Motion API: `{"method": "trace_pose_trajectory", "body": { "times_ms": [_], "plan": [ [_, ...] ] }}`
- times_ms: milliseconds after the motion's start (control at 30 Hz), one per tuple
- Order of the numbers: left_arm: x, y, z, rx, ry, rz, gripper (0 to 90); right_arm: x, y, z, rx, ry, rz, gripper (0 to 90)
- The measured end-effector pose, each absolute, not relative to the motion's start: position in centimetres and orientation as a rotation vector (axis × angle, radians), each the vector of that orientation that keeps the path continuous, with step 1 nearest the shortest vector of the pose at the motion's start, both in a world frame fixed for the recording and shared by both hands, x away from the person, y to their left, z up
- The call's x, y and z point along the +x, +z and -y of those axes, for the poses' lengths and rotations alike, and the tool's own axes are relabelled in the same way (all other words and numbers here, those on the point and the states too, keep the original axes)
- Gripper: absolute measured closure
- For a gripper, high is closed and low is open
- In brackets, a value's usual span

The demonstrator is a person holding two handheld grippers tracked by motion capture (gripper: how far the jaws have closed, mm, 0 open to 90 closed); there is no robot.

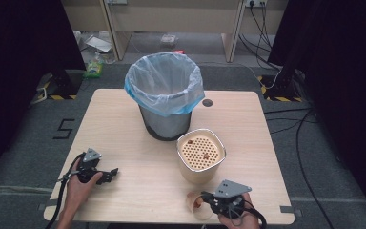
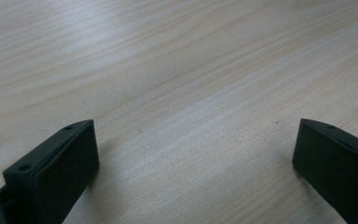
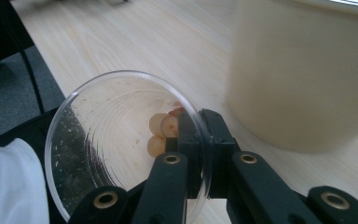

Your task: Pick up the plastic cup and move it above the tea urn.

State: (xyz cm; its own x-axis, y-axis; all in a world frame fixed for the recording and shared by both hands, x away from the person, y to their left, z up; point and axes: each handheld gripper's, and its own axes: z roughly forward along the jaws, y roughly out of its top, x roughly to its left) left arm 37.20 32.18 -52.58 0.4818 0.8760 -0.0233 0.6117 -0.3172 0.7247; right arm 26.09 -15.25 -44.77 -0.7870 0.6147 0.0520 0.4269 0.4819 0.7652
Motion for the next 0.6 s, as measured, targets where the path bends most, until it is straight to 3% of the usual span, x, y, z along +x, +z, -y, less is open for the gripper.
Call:
{"method": "trace_pose_trajectory", "body": {
  "times_ms": [600],
  "plan": [
    [37.2, -52.6, -32.2, 2.047, 0.499, -1.225, 0.0, 27.8, -44.1, 22.7, 1.078, 1.014, -2.311, 87.7]
  ]
}}
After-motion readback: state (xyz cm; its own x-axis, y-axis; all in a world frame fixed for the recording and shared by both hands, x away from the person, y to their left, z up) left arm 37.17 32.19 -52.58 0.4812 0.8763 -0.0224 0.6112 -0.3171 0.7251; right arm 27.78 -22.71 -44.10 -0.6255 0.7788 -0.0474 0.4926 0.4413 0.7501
